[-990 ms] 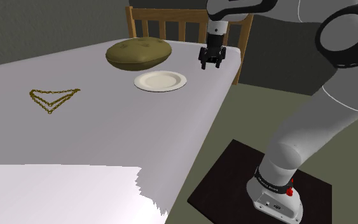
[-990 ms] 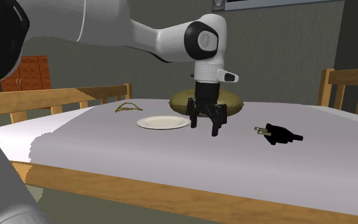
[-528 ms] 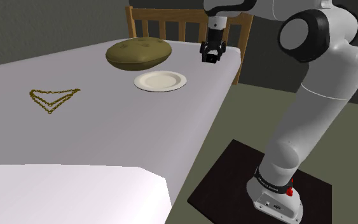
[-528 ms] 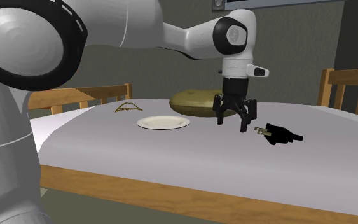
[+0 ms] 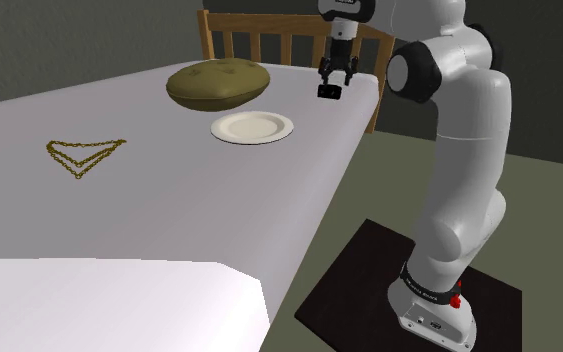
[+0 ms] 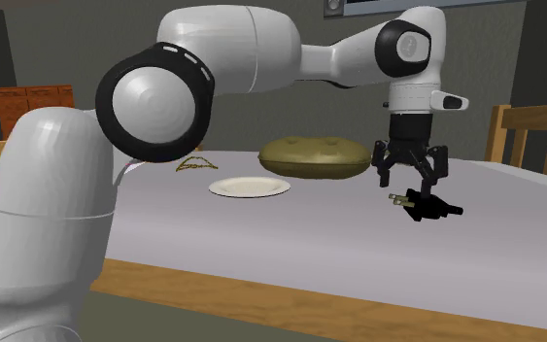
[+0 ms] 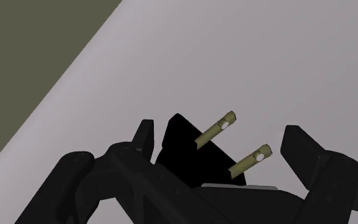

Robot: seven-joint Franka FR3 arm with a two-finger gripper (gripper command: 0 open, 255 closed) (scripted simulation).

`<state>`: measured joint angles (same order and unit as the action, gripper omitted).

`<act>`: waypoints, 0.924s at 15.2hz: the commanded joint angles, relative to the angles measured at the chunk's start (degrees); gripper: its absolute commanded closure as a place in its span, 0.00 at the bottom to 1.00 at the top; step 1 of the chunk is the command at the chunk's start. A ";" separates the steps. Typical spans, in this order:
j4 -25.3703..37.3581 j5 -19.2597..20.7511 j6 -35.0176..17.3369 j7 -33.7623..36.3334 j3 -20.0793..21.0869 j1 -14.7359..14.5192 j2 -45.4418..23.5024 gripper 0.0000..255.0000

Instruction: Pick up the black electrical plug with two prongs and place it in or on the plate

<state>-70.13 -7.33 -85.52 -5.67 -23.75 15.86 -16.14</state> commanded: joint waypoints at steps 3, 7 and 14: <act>8.66 -2.20 2.68 -0.75 -0.51 3.03 -6.17 0.00; 2.80 -1.44 -1.47 -0.67 -0.52 1.95 -4.39 0.00; -0.48 -1.09 -3.93 -0.63 -0.51 1.43 -3.55 0.00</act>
<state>-70.60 -8.41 -89.42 -6.30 -24.26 17.28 -19.65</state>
